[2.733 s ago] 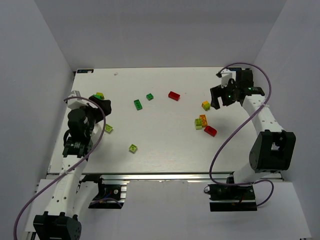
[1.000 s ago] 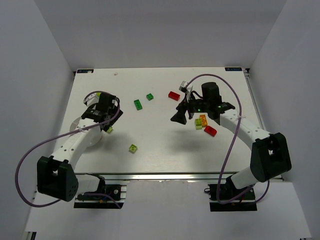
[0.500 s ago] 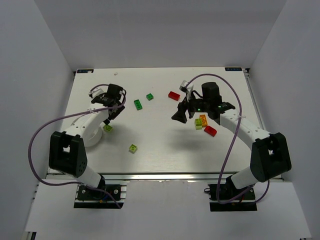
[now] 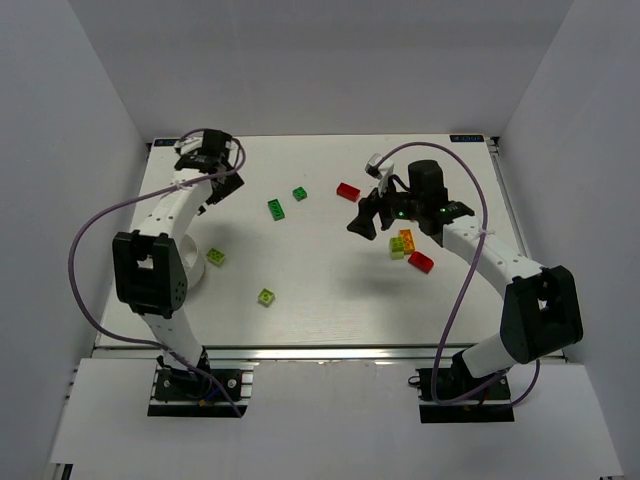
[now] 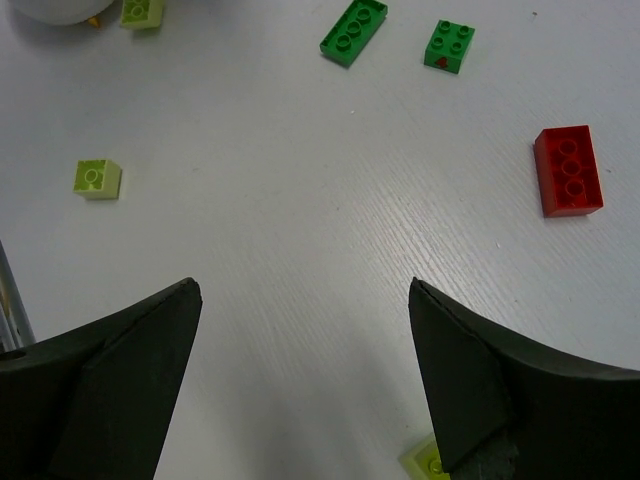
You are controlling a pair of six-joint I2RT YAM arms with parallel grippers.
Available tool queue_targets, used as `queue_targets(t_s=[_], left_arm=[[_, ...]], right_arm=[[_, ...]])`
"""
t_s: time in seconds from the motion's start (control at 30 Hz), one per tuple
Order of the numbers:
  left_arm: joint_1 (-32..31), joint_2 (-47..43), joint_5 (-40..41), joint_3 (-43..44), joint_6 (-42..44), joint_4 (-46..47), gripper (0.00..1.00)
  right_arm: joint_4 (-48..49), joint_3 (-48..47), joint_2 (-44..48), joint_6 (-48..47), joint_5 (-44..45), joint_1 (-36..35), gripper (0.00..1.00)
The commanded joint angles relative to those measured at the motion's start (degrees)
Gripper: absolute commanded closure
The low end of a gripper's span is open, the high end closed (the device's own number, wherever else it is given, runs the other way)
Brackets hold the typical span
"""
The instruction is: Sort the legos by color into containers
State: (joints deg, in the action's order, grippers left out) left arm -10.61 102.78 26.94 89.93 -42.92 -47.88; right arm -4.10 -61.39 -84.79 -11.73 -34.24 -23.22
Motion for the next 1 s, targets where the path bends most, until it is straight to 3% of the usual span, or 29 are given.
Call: queue_targets(t_s=[0.0, 0.13, 0.97], left_arm=[[6.64, -1.35, -6.36, -0.36, 0.82, -0.04, 0.02], [12.96, -2.67, -14.88, -4.66, -2.69, 5.07, 0.03], [26.25, 6.55, -28.33, -5.99, -14.21, 22.29, 0.07]], right_arm=[[1.46, -0.67, 0.86, 1.18, 0.49, 0.11, 0.11], [1.73, -0.4, 0.6, 1.7, 0.14, 0.11, 0.11], [2.78, -0.31, -0.72, 2.59, -1.0, 0.11, 0.11]])
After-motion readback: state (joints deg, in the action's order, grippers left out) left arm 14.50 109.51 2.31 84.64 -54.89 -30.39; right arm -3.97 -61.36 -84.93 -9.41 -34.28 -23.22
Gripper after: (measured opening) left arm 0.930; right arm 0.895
